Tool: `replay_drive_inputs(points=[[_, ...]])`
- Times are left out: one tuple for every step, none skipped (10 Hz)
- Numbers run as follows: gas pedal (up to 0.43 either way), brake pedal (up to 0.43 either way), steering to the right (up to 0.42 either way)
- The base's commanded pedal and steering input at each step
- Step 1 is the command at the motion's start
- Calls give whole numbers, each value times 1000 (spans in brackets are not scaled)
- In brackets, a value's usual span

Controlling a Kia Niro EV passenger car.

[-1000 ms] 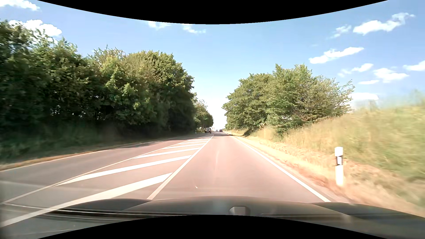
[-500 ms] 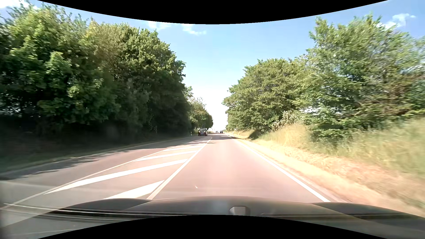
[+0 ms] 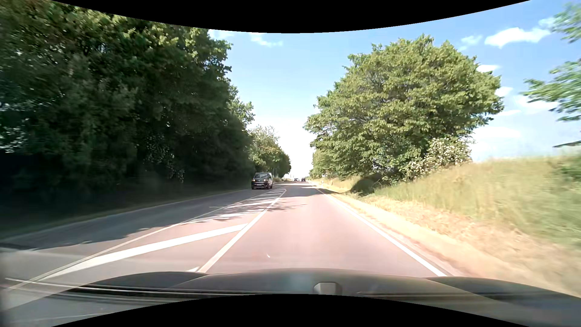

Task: Follow the waypoints while adhering to traffic rules and regulations

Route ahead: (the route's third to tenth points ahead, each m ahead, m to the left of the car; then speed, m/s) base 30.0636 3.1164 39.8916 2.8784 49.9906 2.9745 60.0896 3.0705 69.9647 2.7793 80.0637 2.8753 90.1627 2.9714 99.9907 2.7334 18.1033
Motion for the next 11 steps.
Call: replay_drive_inputs(points=[[138, 6, -1], [138, 6, -1], [138, 6, -1], [98, 6, -1], [79, 6, -1], [79, 6, -1], [79, 6, -1], [79, 6, -1], [87, 6, 0], [87, 6, 1], [87, 6, 1]])
